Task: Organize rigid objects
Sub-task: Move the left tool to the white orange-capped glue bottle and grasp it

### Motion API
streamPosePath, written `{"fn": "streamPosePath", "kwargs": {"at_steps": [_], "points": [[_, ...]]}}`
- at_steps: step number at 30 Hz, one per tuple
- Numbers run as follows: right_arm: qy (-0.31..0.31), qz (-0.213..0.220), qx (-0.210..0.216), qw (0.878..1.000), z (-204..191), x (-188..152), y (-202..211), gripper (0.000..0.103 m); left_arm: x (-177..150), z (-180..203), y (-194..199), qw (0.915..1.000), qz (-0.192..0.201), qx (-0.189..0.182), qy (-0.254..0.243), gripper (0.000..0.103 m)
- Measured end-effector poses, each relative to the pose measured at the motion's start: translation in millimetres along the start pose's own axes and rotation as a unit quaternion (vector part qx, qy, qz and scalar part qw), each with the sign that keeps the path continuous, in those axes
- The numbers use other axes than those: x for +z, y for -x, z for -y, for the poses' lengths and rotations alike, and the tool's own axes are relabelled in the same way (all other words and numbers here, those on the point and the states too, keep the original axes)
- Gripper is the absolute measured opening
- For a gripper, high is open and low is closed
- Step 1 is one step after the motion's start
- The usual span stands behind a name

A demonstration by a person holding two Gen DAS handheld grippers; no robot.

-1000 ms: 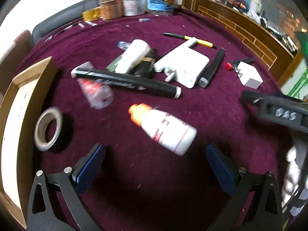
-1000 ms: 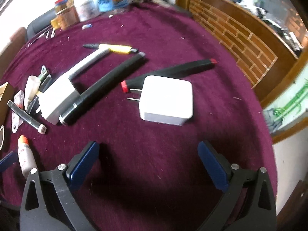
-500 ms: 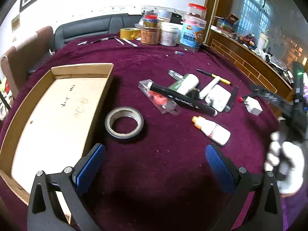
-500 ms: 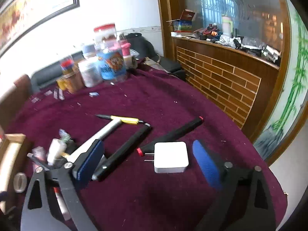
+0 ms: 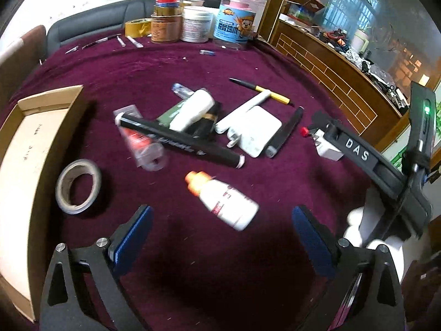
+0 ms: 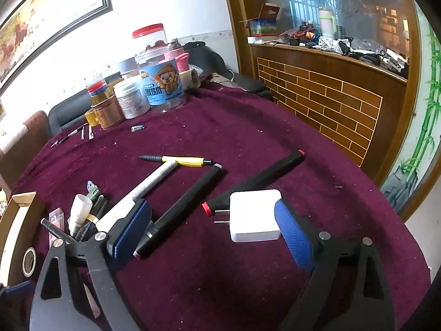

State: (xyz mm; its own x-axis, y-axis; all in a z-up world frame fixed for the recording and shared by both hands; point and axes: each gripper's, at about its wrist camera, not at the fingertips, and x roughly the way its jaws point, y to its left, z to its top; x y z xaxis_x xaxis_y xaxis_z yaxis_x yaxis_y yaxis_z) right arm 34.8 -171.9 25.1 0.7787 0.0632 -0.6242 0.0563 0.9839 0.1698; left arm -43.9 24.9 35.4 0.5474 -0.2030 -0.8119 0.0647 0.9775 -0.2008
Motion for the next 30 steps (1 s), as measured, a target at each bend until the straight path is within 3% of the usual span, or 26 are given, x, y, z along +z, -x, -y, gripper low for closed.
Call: {"fn": "streamPosePath", "kwargs": {"at_steps": [3, 7, 10, 12, 20, 26, 30], "points": [[-0.011, -0.008, 0.006, 1.000, 4, 0, -3, 0.091, 4, 7, -10, 0.9999, -0.007, 0.011, -0.007, 0.090], [-0.023, -0.019, 0.012, 0.999, 8, 0, -6, 0.091, 4, 7, -32, 0.9988, -0.039, 0.026, -0.012, 0.047], [-0.025, -0.022, 0.014, 0.999, 8, 0, -7, 0.092, 3, 14, -34, 0.9978, -0.029, 0.050, -0.032, 0.036], [-0.024, -0.023, 0.013, 0.999, 7, 0, -7, 0.092, 2, 16, -35, 0.9969, -0.019, 0.062, -0.044, 0.035], [-0.019, -0.027, 0.004, 0.999, 4, -1, -9, 0.092, -1, -7, -18, 0.9999, -0.008, 0.008, -0.009, 0.025], [-0.015, -0.033, -0.002, 0.999, 3, -1, -11, 0.092, -7, -18, 9, 0.9997, 0.024, 0.003, -0.010, 0.023], [-0.013, -0.039, -0.009, 0.999, 2, -1, -13, 0.092, -10, -27, 9, 0.9998, 0.020, -0.006, -0.006, 0.023]]}}
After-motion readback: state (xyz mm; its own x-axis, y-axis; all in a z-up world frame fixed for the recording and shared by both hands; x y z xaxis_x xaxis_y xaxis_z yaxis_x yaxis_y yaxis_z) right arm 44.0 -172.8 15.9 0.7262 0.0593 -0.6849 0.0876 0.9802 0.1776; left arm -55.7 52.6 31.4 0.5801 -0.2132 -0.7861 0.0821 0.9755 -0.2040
